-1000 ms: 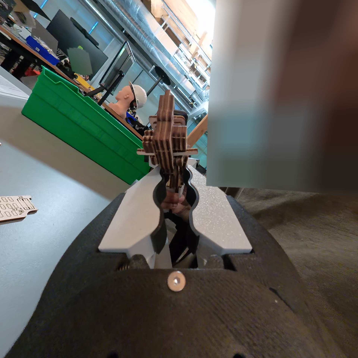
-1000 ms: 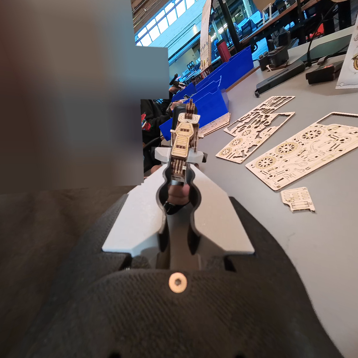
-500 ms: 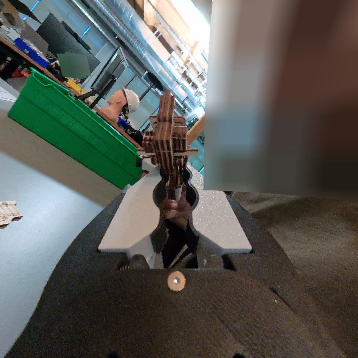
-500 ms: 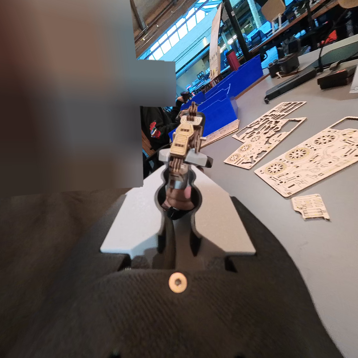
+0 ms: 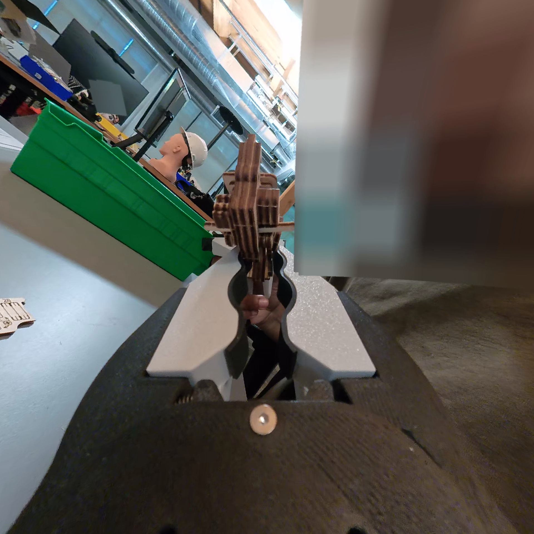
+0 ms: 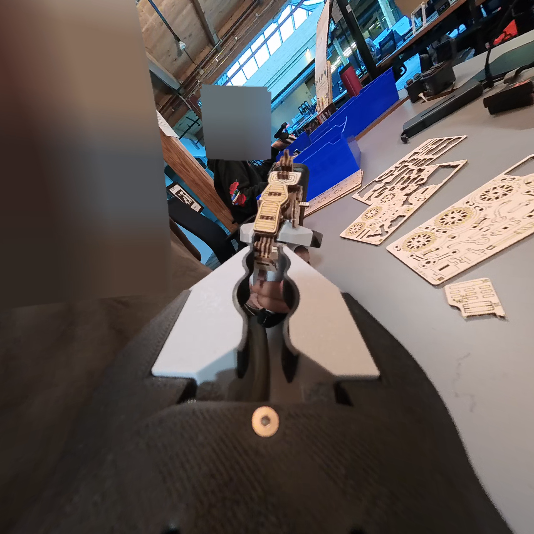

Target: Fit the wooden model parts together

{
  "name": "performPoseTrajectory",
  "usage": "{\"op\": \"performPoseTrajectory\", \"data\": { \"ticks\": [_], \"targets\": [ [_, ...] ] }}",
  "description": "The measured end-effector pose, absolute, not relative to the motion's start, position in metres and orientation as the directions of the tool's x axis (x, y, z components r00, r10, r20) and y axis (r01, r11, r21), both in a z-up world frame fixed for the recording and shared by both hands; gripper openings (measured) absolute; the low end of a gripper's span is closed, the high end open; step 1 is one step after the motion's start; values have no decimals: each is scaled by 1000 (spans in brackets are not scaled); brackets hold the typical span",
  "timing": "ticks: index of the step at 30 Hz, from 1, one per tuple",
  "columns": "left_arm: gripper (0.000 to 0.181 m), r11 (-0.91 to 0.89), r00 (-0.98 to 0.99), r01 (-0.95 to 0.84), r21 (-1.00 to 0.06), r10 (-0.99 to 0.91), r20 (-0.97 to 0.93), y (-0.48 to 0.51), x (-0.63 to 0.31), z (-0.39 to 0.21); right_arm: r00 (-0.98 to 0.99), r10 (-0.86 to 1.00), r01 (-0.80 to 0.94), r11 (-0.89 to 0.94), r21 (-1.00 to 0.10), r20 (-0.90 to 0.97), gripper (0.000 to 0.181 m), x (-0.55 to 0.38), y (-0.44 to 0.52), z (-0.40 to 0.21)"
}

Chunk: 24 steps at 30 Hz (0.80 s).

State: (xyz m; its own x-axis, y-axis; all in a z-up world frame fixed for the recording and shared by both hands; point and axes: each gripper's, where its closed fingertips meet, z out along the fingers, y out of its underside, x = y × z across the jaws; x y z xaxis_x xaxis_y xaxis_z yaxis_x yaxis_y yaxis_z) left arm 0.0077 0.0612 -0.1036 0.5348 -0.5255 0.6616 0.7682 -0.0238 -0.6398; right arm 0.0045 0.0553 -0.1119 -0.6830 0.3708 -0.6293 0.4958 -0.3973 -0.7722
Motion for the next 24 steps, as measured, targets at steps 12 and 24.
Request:
{"op": "performPoseTrajectory", "data": {
  "ticks": [12,24],
  "targets": [
    [13,-28,524,779,-627,-520,675,63,7,-108,-677,444,483,-334,-809,-587,13,5,57,-116],
    [12,-40,532,764,-644,-526,663,62,10,-107,-683,450,487,-305,-818,-575,13,8,56,-116]
  ]
}}
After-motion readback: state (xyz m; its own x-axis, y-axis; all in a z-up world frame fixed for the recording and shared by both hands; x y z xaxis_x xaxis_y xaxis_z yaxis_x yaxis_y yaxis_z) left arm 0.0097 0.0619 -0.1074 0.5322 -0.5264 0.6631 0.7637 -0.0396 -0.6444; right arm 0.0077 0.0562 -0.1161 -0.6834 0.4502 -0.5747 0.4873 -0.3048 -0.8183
